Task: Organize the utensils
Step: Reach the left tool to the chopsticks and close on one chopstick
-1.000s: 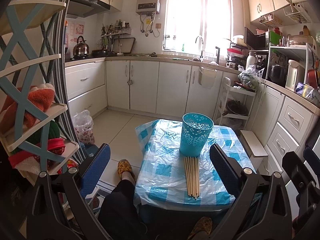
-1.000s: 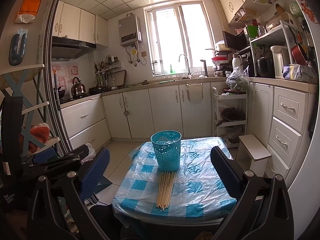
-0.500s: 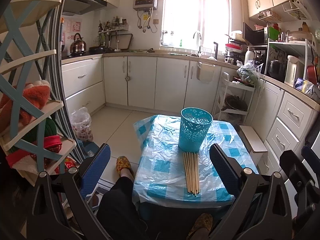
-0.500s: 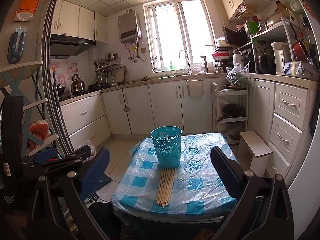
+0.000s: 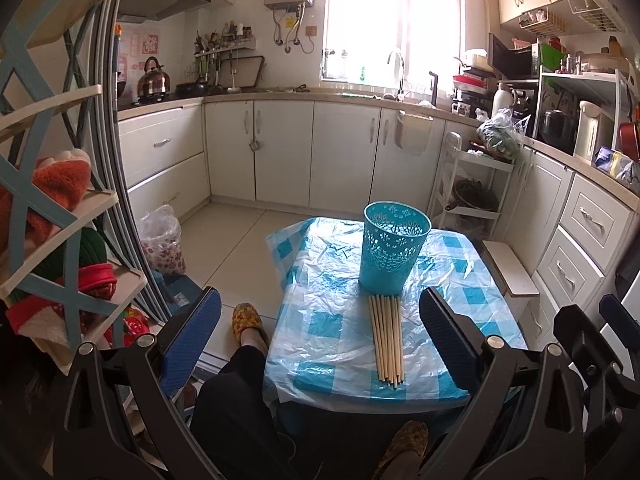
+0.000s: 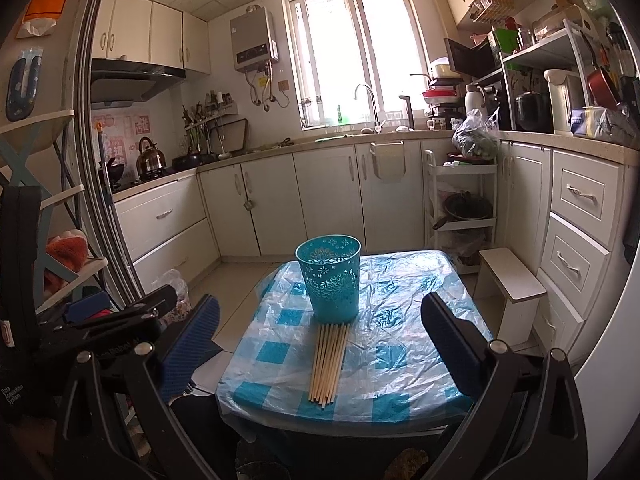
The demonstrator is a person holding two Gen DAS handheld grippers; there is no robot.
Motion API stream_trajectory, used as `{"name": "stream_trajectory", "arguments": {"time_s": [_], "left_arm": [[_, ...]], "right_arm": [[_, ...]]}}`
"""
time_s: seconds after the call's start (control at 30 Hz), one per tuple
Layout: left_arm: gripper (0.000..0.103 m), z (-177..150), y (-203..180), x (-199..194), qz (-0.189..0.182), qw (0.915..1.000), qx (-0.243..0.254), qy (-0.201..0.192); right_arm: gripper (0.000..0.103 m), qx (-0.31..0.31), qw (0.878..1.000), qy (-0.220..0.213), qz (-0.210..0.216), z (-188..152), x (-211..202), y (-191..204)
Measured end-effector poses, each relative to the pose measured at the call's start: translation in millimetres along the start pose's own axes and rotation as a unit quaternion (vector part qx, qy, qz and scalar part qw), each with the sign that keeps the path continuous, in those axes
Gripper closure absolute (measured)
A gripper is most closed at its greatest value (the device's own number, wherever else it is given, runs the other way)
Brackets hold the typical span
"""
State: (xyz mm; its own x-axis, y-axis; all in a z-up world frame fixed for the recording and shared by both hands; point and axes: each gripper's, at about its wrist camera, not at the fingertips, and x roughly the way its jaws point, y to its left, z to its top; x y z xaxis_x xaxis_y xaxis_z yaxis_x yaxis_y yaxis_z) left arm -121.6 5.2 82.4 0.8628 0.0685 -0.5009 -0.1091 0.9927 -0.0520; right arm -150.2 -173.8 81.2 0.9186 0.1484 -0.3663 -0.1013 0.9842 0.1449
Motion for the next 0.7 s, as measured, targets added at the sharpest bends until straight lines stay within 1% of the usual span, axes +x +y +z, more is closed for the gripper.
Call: {"name": "stream_trajectory", "arguments": {"time_s": [0.07,0.2,0.3,0.37,0.43,0.47,0.5,0.53,0.67,0.7], "left_arm": [[0.008,-0.9,-0.7,7.4,0.0,1.0,0.001,0.007],[0.008,-4.0,3.3,30.1,0.002,0.9995,-0.008,0.03],[0.008,-5.4,7.0,46.6,0.006,0.999,-0.014,0.043],[0.008,-5.8,9.4,58.9,0.009,0.9985,-0.017,0.051],[0.008,-6.5,10.3,69.2,0.011,0.9981,-0.019,0.058],[0.008,-7.3,10.2,76.5,0.013,0.9977,-0.019,0.063],[0.008,-8.4,10.4,82.9,0.016,0.9974,-0.018,0.068],[0.008,-9.6,10.6,89.7,0.018,0.997,-0.018,0.073],[0.008,-15.9,12.4,116.2,0.022,0.9945,-0.018,0.1],[0.008,-17.3,13.5,121.4,0.023,0.9939,-0.019,0.106]], "right_arm": [[0.006,0.0,1.0,0.008,-0.002,-2.7,7.3,-3.3],[0.006,-0.012,0.999,0.042,-0.019,-14.7,40.8,-11.8],[0.006,-0.013,0.994,0.107,-0.023,-34.4,93.3,-26.8],[0.01,-0.013,0.988,0.152,-0.018,-48.1,129.7,-35.8],[0.034,-0.007,0.981,0.192,-0.007,-60.3,163.8,-44.1],[0.039,0.0,0.978,0.207,-0.002,-66.7,180.6,-47.7],[0.048,0.012,0.973,0.23,0.005,-73.4,202.7,-52.5],[0.054,0.019,0.969,0.245,0.01,-78.4,215.3,-53.9],[0.061,0.023,0.963,0.268,0.012,-90.1,265.4,-49.1],[0.065,0.023,0.962,0.272,0.011,-91.5,278.1,-46.9]]}}
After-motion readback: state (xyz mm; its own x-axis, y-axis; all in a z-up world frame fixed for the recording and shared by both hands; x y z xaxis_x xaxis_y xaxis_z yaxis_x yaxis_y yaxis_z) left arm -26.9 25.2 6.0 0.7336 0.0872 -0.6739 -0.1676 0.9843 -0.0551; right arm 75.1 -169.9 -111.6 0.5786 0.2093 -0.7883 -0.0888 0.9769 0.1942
